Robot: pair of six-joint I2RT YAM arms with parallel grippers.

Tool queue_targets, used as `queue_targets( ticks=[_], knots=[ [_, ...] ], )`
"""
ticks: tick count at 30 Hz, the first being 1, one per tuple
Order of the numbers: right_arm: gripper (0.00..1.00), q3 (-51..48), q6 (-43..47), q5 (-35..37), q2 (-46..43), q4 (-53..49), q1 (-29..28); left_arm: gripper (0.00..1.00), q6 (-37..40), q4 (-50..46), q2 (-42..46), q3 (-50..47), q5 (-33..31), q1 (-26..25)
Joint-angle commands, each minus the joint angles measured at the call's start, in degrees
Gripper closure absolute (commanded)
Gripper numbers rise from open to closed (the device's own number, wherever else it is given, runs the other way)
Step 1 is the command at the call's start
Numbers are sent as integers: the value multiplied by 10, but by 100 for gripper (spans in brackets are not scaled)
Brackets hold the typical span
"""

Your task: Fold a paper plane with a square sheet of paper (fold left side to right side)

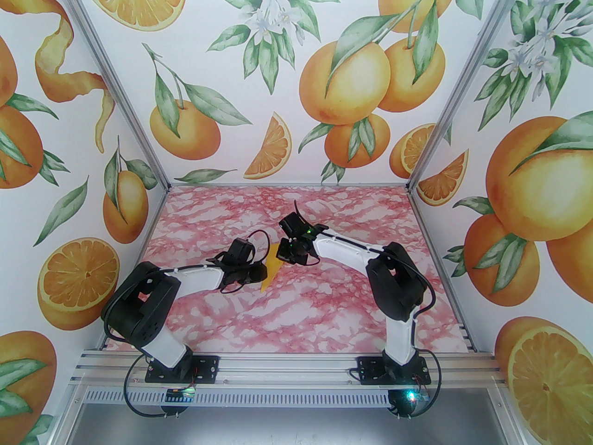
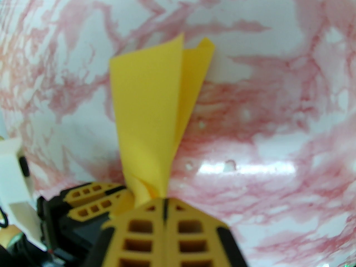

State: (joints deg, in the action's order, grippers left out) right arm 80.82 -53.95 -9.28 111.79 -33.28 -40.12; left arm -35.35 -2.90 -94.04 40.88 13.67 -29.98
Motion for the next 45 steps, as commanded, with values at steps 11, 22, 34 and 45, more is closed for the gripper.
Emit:
queue_targets(
  ticks=[11, 22, 34, 45],
  knots=[
    [100, -9, 6, 1, 12, -7, 5, 80, 22, -61, 55, 45, -32, -5],
    [100, -8, 9, 0, 16, -5, 7, 82, 24, -30, -5, 45, 6, -5],
    [100, -2, 15, 2, 21, -9, 7, 71, 20, -119, 82, 37, -79, 3],
    [100, -1, 13, 0, 22, -8, 7, 87, 19, -40, 35, 39, 16, -6]
  ],
)
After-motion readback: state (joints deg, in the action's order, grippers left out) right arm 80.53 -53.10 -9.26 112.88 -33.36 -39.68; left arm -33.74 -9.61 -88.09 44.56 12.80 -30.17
